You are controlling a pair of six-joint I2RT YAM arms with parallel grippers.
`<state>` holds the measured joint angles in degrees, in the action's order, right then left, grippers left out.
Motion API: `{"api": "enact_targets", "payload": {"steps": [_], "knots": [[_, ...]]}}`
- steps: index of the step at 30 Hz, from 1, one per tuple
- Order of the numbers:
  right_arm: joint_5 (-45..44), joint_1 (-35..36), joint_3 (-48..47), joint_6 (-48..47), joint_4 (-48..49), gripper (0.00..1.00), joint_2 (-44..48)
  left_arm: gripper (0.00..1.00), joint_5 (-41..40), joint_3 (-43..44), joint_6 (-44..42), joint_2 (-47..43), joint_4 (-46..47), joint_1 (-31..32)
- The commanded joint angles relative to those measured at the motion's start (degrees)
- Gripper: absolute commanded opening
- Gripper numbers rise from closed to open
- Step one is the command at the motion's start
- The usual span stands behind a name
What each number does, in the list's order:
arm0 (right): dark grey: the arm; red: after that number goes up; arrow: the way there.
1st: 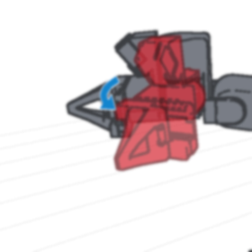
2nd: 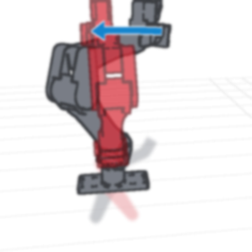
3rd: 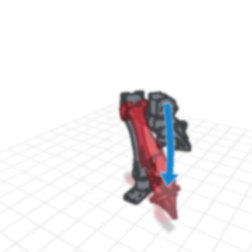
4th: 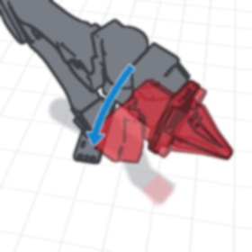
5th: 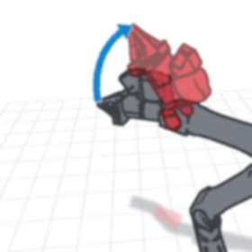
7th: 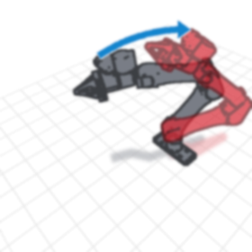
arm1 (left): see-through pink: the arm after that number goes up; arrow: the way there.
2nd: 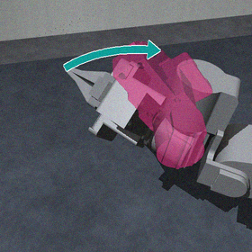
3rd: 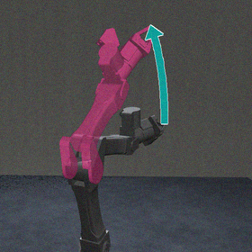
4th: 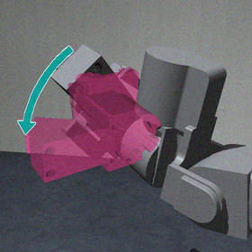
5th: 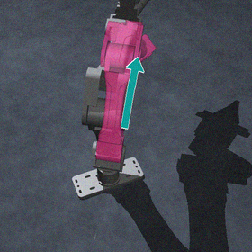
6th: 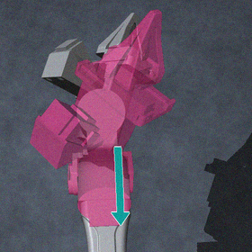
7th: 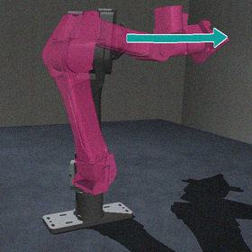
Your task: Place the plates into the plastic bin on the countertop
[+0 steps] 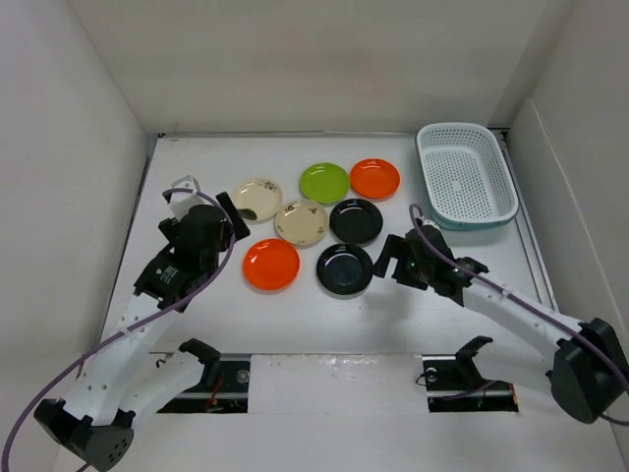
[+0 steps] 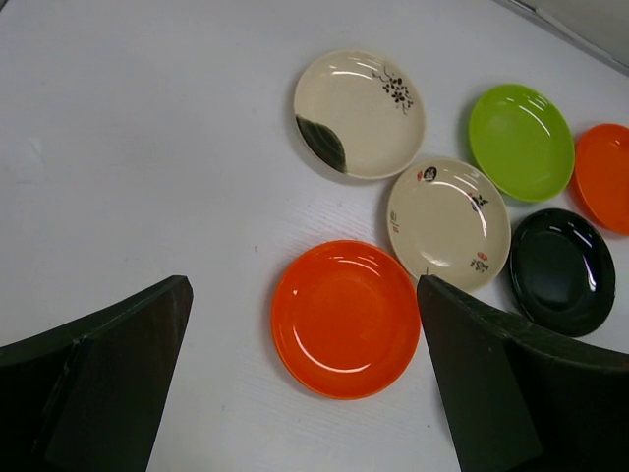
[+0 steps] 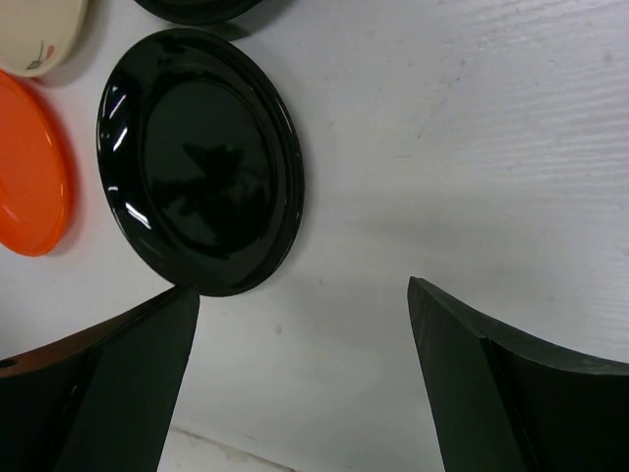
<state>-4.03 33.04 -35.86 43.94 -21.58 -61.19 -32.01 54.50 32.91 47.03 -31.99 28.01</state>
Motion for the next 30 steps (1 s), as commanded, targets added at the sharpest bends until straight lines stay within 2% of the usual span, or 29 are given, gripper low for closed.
{"api": "enact_targets", "payload": {"steps": [1,7,12,16,17,18,19,21,24,27,30], "knots": [[4.91,-0.61,0.43,0.97,13.75,0.92,-5.05,1.00,4.05,0.43,-2.23,0.35,2.98,-0.06],[8.60,-1.92,2.46,0.97,23.15,0.73,-13.95,1.00,6.43,0.43,-3.99,1.92,4.04,-0.06],[8.60,-3.15,3.16,1.50,25.36,0.53,-20.72,1.00,6.43,0.43,-3.99,1.93,4.04,-0.06],[9.22,-3.77,3.16,1.50,26.51,0.33,-24.23,1.00,6.43,0.43,-3.99,1.40,4.04,-0.06],[9.22,-3.77,2.64,1.50,27.03,0.20,-24.76,1.00,6.43,0.43,-3.99,1.40,4.04,-0.06],[9.22,-3.77,2.63,2.02,27.03,0.14,-25.55,1.00,6.43,0.43,-3.99,1.40,4.04,-0.06],[9.22,-3.77,2.63,2.02,27.03,0.12,-25.56,1.00,6.43,0.43,-3.99,1.40,4.04,-0.06],[9.22,-3.77,2.63,2.02,27.03,0.00,-25.56,1.00,6.43,0.43,-3.99,1.40,4.04,-0.06],[9.75,-3.77,2.63,3.51,25.47,0.00,-24.16,1.00,6.43,0.43,-3.99,1.40,4.04,-0.06],[5.11,-2.64,1.59,5.80,20.37,0.00,-16.62,1.00,6.43,0.43,-3.99,1.40,4.04,-0.06],[0.10,-1.75,-1.22,6.42,11.06,0.00,-6.42,1.00,5.91,0.43,-3.99,1.40,4.04,-0.06]]}}
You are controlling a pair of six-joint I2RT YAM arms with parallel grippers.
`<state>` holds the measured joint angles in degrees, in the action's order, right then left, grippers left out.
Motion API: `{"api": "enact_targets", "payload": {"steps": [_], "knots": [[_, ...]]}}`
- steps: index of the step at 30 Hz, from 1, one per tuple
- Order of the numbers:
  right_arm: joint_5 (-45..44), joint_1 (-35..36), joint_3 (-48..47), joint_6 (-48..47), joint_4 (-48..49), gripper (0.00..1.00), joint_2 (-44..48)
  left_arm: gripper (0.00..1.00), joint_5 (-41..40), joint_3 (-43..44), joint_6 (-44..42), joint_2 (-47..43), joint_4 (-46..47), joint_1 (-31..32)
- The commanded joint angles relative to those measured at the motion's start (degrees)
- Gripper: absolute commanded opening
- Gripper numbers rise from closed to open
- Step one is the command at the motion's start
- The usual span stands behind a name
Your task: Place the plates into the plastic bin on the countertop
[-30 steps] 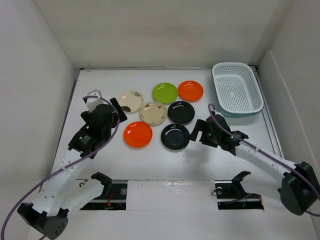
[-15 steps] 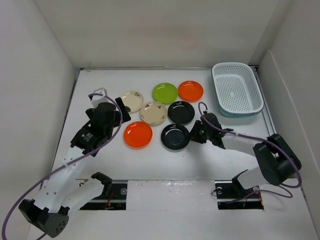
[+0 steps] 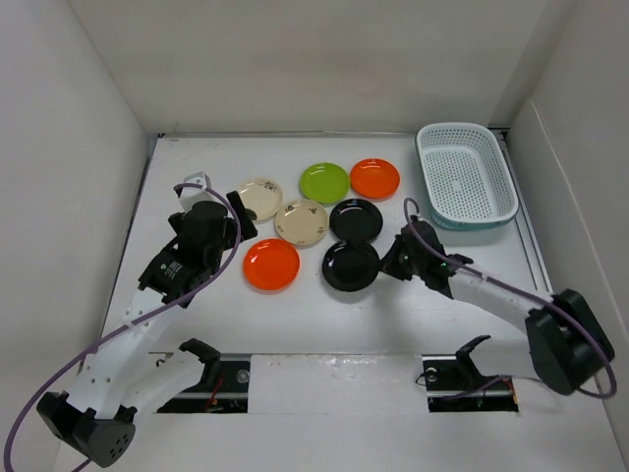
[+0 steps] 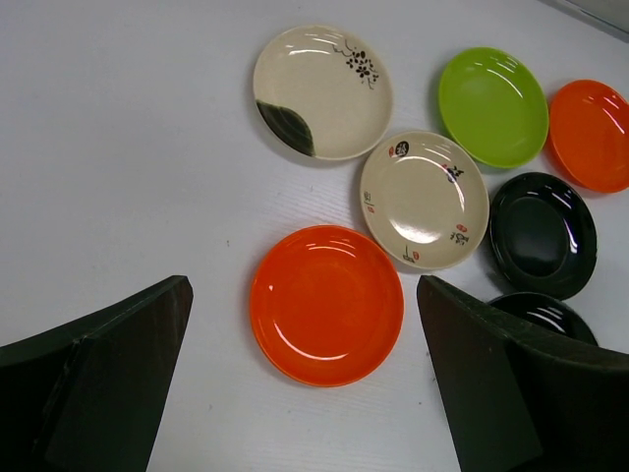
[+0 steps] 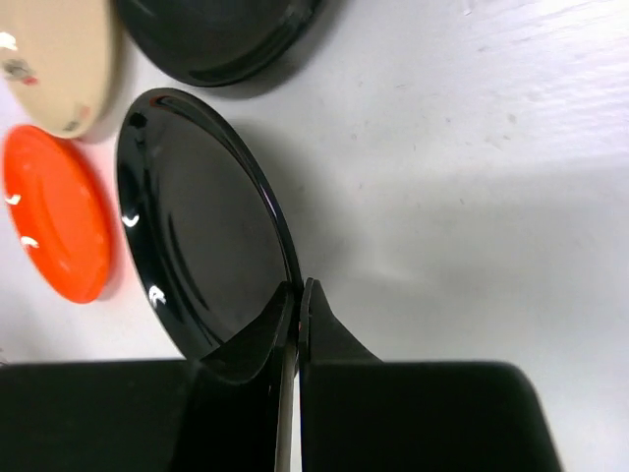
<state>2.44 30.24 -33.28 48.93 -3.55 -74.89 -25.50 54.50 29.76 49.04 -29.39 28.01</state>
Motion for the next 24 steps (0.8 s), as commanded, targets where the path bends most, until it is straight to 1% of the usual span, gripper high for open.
{"api": "enact_targets", "payload": {"steps": [1,2,4,7,8,10,11,12,13,14,15,17,18,19,20,21,22,24], "knots": [[-7.44,1.05,-6.25,1.43,-10.74,0.00,9.57,1.00,-0.61,0.43,-0.84,-0.61,1.44,-0.06],[-8.58,1.05,-7.67,0.39,-12.25,0.00,13.16,1.00,-0.61,0.43,-0.84,-0.61,1.44,-0.06],[-11.38,-1.83,-12.48,-0.93,-15.76,0.00,14.95,1.00,-0.61,0.43,-0.84,-0.08,1.44,-0.06],[-13.06,-7.54,-17.94,-4.71,-17.10,0.00,12.68,1.00,-0.61,0.43,-0.84,-0.08,1.44,-0.06],[-13.77,-11.74,-21.36,-4.72,-17.80,0.00,11.36,1.00,-0.61,0.43,-0.84,-0.08,1.44,-0.06],[-13.77,-16.77,-24.54,-6.30,-17.11,0.00,6.97,1.00,-0.61,0.43,-0.84,-0.08,1.44,-0.06],[-13.77,-21.84,-26.12,-6.91,-16.49,0.00,5.21,1.00,-0.61,0.43,-0.84,-0.08,1.44,-0.06],[-13.77,-24.67,-30.05,-6.91,-15.79,0.00,3.19,1.00,-0.61,0.43,-0.84,-0.60,1.44,-0.06],[-13.77,-27.14,-32.01,-6.92,-15.78,0.00,-1.26,1.00,-0.61,-0.09,-0.84,-0.61,1.44,-0.06],[-11.34,-29.51,-34.37,-6.92,-15.78,0.00,-3.57,1.00,-0.61,-0.10,-0.84,-0.61,1.44,-0.06],[-9.49,-33.89,-38.49,-6.92,-15.78,0.00,-5.59,1.00,-0.09,-0.10,-0.84,-1.13,1.44,-0.06],[-7.89,-36.82,-40.98,-5.60,-13.25,0.00,-10.43,1.00,-0.08,-0.10,-0.84,-1.14,1.44,-0.06],[-4.06,-39.44,-41.95,-5.60,-11.76,0.00,-12.19,1.00,0.44,-0.10,-1.36,-1.14,1.44,-0.06],[-2.19,-40.60,-44.39,-4.73,-9.83,0.00,-14.29,1.00,0.45,-0.10,-1.37,-1.14,1.44,-0.06],[-0.52,-41.39,-46.07,-4.20,-9.81,0.00,-18.67,1.00,0.45,-0.10,-1.37,-1.14,1.44,-0.06],[0.71,-42.01,-47.74,-3.49,-9.81,0.00,-20.62,1.00,0.97,-0.10,-1.37,-1.14,1.96,-0.06],[0.73,-42.02,-50.46,-3.49,-9.81,0.00,-22.38,1.00,0.97,-0.10,-1.37,-1.14,1.96,-0.06],[-1.19,-42.02,-52.32,-2.87,-9.81,0.00,-27.13,1.00,0.97,-0.10,-1.37,-1.14,1.96,-0.06]]}}
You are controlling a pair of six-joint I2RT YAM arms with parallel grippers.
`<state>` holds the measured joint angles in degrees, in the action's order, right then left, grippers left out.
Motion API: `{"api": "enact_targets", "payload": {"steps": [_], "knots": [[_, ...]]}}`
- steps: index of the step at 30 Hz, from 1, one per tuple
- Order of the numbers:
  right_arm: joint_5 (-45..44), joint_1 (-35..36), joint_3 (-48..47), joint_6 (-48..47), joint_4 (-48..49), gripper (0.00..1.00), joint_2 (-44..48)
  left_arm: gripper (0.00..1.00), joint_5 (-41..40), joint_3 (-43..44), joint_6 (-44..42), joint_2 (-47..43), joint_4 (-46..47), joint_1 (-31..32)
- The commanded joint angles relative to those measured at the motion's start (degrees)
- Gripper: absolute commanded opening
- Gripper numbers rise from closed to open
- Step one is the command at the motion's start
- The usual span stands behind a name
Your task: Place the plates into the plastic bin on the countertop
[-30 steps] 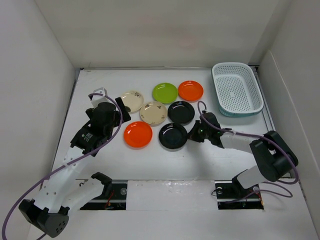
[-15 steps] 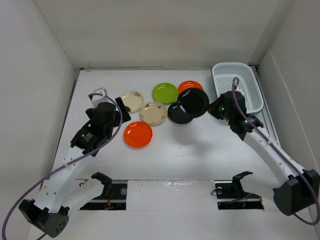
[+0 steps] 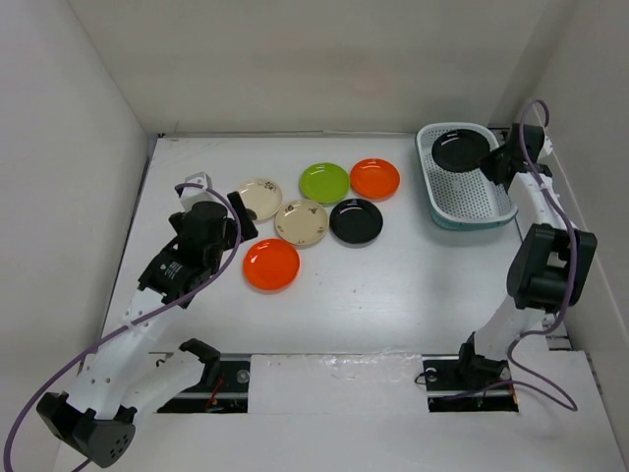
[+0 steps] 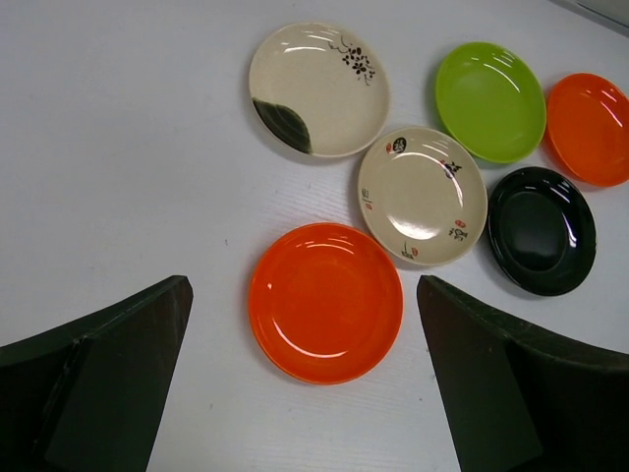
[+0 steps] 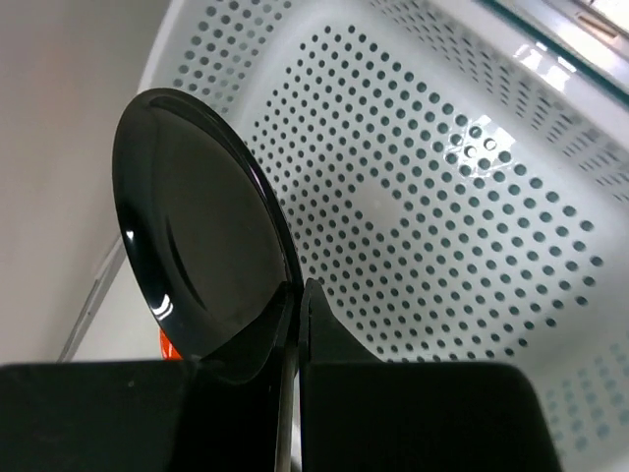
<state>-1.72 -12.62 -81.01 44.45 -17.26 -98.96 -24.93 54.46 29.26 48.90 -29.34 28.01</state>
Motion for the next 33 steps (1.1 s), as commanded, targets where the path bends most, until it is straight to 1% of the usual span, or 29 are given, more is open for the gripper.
{"api": "enact_targets", "payload": {"steps": [1,3,5,7,9,10,11,12,13,14,15,16,17,18,19,20,21,22,23,25,26,27,29,32,33], "knots": [[2.95,0.85,-6.85,1.61,3.90,0.00,-4.82,1.00,0.41,-0.05,-0.87,-1.00,1.92,-0.06],[2.16,0.32,-9.59,1.61,1.80,0.00,-10.34,1.00,1.11,-0.05,-1.39,-1.00,1.92,-0.06],[0.67,0.32,-11.62,1.61,0.64,0.00,-12.92,1.00,1.11,-0.05,-1.39,-1.00,1.92,-0.06],[-1.09,0.32,-12.24,1.61,0.64,0.09,-14.94,1.00,1.72,-0.05,-1.39,-1.00,2.45,-0.06],[-3.46,-0.20,-12.85,2.13,0.12,0.13,-15.82,1.00,1.72,-0.05,-1.39,-1.00,2.45,-0.06],[-3.47,-0.21,-13.72,2.14,-0.40,0.20,-16.52,1.00,1.72,-0.57,-1.39,-1.00,2.45,-0.06],[-3.47,-0.21,-14.26,2.14,-1.02,0.32,-16.53,1.00,1.72,-0.58,-1.39,-1.00,2.45,-0.06],[-3.47,-0.82,-14.87,2.14,-2.24,0.60,-16.53,1.00,1.72,-0.58,-1.39,-1.00,2.45,-0.06],[-4.25,-0.82,-14.88,2.14,-2.26,0.69,-15.31,1.00,2.33,-0.58,-1.39,-1.00,2.45,-0.06],[-4.78,-0.30,-14.01,2.14,-2.26,0.84,-12.86,1.00,2.34,-0.58,-1.92,-1.00,2.45,-0.06],[-5.66,0.49,-14.00,2.14,-2.26,0.99,-12.84,1.00,2.34,-0.58,-1.92,-1.00,2.45,-0.06],[-5.67,1.10,-11.56,2.14,-0.43,0.99,-11.10,1.00,2.34,-0.58,-1.92,-1.00,2.45,-0.06],[-6.45,1.80,-10.06,1.27,0.90,0.99,-6.73,1.00,2.34,-0.58,-1.92,-1.00,2.45,-0.06],[-6.46,2.77,-8.39,0.47,2.65,0.99,-4.34,1.00,2.34,-0.58,-1.92,-1.00,2.45,-0.06],[-6.46,5.30,-5.94,-0.23,4.15,0.99,-2.23,1.00,2.34,-0.58,-1.92,-1.00,2.45,-0.06],[-5.85,6.89,-5.30,-2.15,4.16,0.99,1.19,1.00,2.34,-0.58,-1.92,-1.00,2.45,-0.06],[-5.32,8.56,-5.30,-3.30,3.64,0.99,2.61,1.00,2.34,-0.58,-1.92,-0.48,2.45,-0.06],[-5.32,12.58,-4.43,-4.10,2.76,0.99,3.93,1.00,2.34,-0.58,-1.92,-0.48,2.45,-0.06],[-4.62,14.71,-2.59,-4.10,1.36,0.99,6.47,1.00,1.82,-0.58,-1.92,-0.48,2.45,-0.06],[-2.60,18.84,1.19,-5.86,2.66,0.99,9.03,1.00,1.81,-0.58,-1.92,-0.48,2.45,-0.06],[-2.59,22.52,5.73,-5.86,4.67,0.99,10.18,1.00,1.81,-0.58,-1.92,-0.48,2.45,-0.06],[-1.81,24.21,8.21,-5.86,5.99,0.99,12.28,1.00,1.81,-0.58,-1.92,-0.48,2.45,-0.06],[-1.19,27.72,14.01,-6.48,8.11,0.99,13.61,1.00,1.81,-0.58,-1.92,0.04,2.45,-0.06],[1.96,28.88,18.33,-5.95,10.83,0.96,13.62,1.00,1.81,-0.58,-1.92,0.58,2.45,-0.06],[2.94,29.40,21.13,-5.95,13.28,0.95,13.62,1.00,1.81,-0.58,-1.92,0.58,2.45,-0.06]]}}
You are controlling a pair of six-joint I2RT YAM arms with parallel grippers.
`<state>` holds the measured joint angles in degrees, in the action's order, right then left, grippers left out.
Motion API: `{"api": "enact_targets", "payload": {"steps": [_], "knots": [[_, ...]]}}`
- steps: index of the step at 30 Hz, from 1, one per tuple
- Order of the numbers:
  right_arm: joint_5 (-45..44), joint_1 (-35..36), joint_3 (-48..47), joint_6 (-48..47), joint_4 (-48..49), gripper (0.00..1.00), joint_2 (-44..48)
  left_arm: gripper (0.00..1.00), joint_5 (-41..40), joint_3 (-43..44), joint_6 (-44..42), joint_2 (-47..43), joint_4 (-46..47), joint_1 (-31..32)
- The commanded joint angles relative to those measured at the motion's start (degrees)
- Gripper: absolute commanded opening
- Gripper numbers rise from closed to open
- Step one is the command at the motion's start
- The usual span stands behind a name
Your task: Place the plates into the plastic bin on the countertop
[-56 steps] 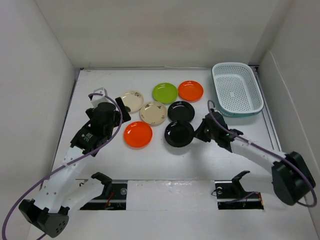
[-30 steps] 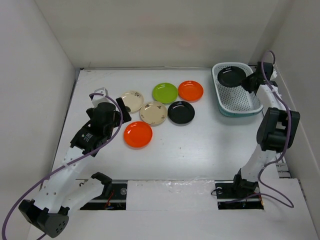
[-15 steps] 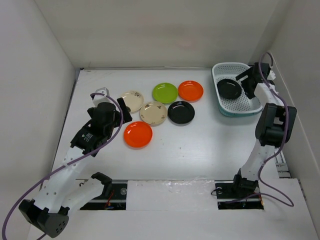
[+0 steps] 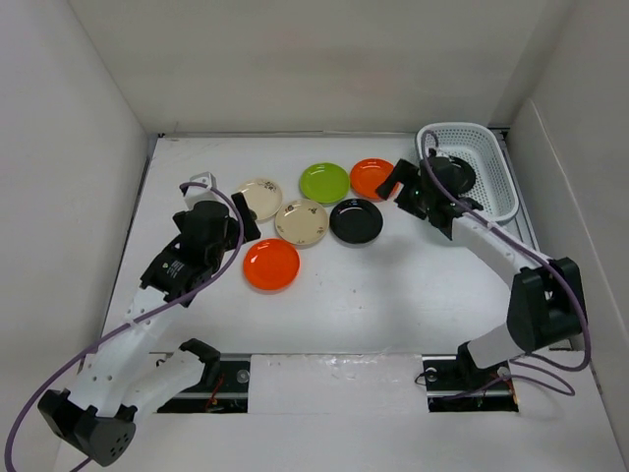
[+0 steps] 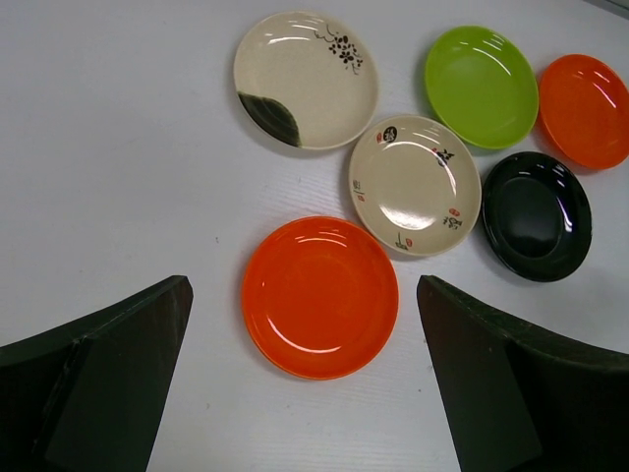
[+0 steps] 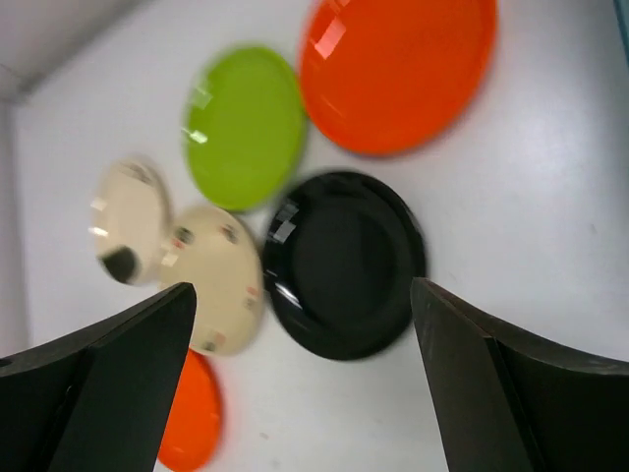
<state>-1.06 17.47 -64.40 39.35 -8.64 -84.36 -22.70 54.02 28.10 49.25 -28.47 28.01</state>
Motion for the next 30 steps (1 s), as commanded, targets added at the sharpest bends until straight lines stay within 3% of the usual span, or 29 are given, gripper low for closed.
{"api": "enact_targets", "payload": {"steps": [1,9,13,20,23,24,25,30], "knots": [[2.99,-0.69,5.68,-0.86,5.56,0.95,-1.51,1.00,0.11,-0.14,-0.76,0.23,1.57,-0.06],[7.12,-0.07,9.55,-2.09,10.31,0.87,-10.29,1.00,0.64,-0.14,-0.76,0.23,1.57,-0.06],[9.57,-0.59,9.56,-2.09,12.16,0.68,-15.13,1.00,0.64,-0.14,-0.76,0.23,1.57,-0.06],[9.59,-0.60,9.56,-1.03,13.48,0.44,-19.88,1.00,0.64,-0.14,-0.76,0.23,1.57,-0.06],[9.59,-1.13,9.03,-1.03,13.48,0.23,-21.29,1.00,0.64,-0.14,-0.76,0.23,1.57,-0.06],[9.59,-1.65,9.03,-0.34,13.48,0.08,-21.29,1.00,0.64,-0.14,-0.76,0.23,1.57,-0.06],[9.59,-2.18,9.55,-0.33,13.48,0.01,-21.29,1.00,0.64,-0.14,-0.76,0.23,1.57,-0.06],[7.06,-2.71,11.66,1.60,11.90,0.00,-15.50,1.00,0.64,-0.14,-0.76,0.23,1.57,-0.06]]}}
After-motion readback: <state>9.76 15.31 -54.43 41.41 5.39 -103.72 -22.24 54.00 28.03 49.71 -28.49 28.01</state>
